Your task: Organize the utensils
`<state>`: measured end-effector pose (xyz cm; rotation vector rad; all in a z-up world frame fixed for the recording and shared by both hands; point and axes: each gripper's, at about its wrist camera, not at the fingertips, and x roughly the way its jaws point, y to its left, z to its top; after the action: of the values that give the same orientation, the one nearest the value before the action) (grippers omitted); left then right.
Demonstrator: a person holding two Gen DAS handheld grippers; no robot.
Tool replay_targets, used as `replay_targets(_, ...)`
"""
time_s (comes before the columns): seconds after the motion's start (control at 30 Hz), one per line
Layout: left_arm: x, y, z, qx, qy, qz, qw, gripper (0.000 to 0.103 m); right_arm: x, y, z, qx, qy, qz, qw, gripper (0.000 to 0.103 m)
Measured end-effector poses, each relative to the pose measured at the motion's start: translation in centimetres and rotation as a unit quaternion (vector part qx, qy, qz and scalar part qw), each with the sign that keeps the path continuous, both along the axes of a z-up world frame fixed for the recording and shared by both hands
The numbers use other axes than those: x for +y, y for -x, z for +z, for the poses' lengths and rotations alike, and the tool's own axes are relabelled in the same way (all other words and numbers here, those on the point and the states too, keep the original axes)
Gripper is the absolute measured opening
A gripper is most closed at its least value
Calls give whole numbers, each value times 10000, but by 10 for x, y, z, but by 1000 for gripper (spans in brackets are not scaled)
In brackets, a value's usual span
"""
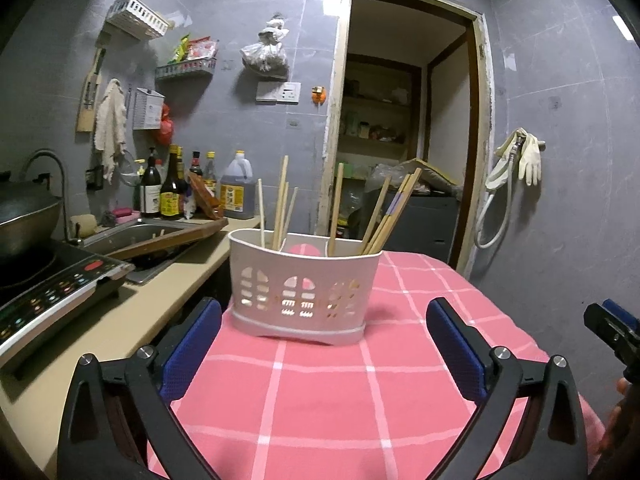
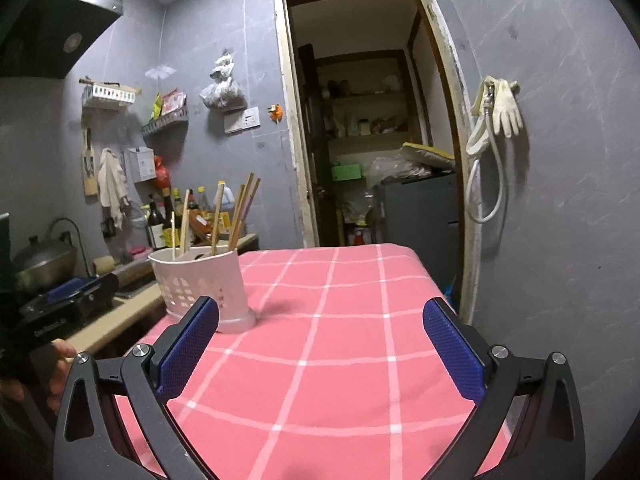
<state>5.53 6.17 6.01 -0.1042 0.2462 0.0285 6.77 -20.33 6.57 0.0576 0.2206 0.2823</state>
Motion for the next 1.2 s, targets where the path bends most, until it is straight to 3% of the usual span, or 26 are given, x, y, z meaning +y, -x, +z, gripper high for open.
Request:
replay_targets(0.17,-4,14,-12,-86,-84,147,9998,101,9,15,-11,-311,374,-273,9984,103)
replay_targets(0.57,-3,39,-41,-157,-236,382,9989,101,11,22,-27,-337,491,-540,9968,103)
replay_targets(1.2,-2,41,-42,-182,-231,434,9986,101,12,22,-28,-314,480,-528,9970,103)
